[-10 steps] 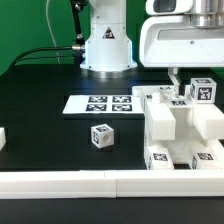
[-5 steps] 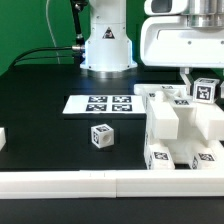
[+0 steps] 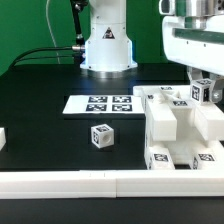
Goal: Assemble chair
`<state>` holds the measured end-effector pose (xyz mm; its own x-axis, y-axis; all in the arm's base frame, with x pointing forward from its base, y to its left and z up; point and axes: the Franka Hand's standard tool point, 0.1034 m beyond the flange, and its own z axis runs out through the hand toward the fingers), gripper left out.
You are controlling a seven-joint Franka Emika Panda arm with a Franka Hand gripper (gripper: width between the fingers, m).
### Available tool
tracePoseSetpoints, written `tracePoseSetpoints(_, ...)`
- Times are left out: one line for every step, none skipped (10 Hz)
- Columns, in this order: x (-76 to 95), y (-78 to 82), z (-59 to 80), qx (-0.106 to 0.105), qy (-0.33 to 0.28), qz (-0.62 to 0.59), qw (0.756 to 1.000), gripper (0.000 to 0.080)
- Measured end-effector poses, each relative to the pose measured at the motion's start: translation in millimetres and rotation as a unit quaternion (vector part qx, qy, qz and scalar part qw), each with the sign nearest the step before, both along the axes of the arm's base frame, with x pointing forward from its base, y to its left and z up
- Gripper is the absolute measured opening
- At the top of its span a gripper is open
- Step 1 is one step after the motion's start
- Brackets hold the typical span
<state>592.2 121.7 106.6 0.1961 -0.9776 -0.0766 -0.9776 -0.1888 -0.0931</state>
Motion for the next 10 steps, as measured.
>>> tracePoseSetpoints(2.4,0.0,-0.1,0.012,-0.003,-0.052,0.999,0.0264)
tracePoseSetpoints(2.4,0.3,0.1,0.012,-0.003,-0.052,0.999,0.0264)
tracePoseSetpoints(2.3,0.2,-0.2,0.012,-0.003,-0.050,0.999,0.0264)
tracePoseSetpoints(2.1,0.3,-0.5,0.011,-0.004,-0.039,0.999,0.0378)
tracePoseSetpoints(2.0,-0.1,-0.6,0.008,-0.005,-0.014,1.000,0.0514)
tracePoseSetpoints(1.6,-2.4,0.4,0.005,-0.003,0.051,0.999,0.0514)
tracePoseSetpoints(4.6,-8.1,2.1,0.001,-0.011,0.112,0.994,0.0621)
tracePoseSetpoints(5.4,-12.5,2.3,-0.004,-0.018,0.180,0.984,0.0641)
tracePoseSetpoints(4.4,-12.4,2.5,-0.006,-0.017,0.228,0.974,0.0641)
tracePoseSetpoints(4.4,-12.9,2.2,-0.009,-0.020,0.257,0.966,0.0648)
